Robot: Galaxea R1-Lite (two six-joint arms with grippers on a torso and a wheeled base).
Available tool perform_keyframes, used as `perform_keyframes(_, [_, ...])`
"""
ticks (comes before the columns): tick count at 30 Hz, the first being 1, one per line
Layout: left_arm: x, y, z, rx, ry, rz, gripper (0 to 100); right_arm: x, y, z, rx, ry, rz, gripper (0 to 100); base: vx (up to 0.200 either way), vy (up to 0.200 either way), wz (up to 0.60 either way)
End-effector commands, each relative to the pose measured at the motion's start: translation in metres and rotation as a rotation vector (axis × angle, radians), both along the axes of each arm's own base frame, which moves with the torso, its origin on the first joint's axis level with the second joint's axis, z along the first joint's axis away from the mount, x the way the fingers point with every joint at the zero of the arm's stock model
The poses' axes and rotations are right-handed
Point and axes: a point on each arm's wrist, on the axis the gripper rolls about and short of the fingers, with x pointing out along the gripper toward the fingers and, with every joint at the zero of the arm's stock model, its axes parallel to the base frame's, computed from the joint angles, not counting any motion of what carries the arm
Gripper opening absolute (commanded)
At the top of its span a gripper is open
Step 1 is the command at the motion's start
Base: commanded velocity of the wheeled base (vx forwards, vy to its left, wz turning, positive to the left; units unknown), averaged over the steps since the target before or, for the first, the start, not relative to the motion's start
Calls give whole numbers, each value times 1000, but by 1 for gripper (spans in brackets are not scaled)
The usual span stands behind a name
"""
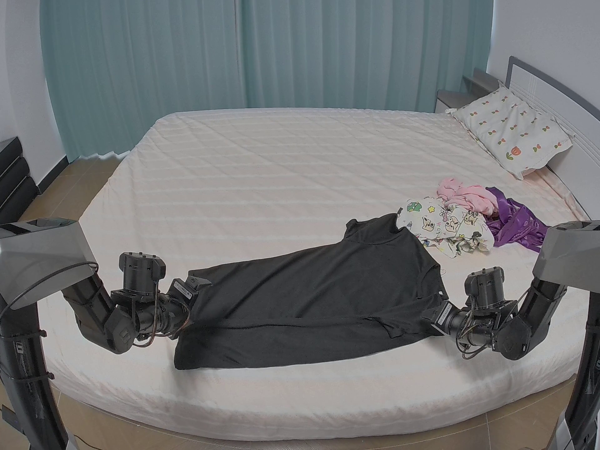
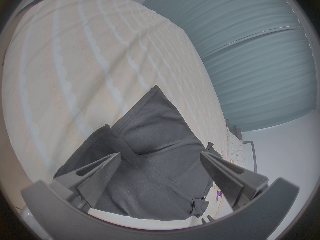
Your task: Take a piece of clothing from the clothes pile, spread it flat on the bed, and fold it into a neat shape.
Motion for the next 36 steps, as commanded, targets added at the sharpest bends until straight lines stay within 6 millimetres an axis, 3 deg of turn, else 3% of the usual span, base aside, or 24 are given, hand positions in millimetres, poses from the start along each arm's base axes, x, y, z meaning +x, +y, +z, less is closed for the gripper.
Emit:
perform_keyframes(1, [0,0,-1,1,3,1,100,-6,-4,-13,-7,56,1,100,0,0,0])
perform_keyframes(9, [0,0,-1,1,3,1,100,-3,-3,-24,-7,74,-2,100,0,0,0])
perform_keyframes(17, [0,0,0,0,1,1,100,13,0,-30,18,42,-30,100,0,0,0])
perform_keyframes(18, [0,0,-1,1,3,1,100,13,0,-31,19,42,-33,0,0,0,0])
perform_keyframes(26, [0,0,-1,1,3,1,100,10,0,-29,13,40,-31,0,0,0,0])
perform_keyframes(36, [0,0,-1,1,4,1,100,11,3,-8,30,-18,-19,0,0,0,0])
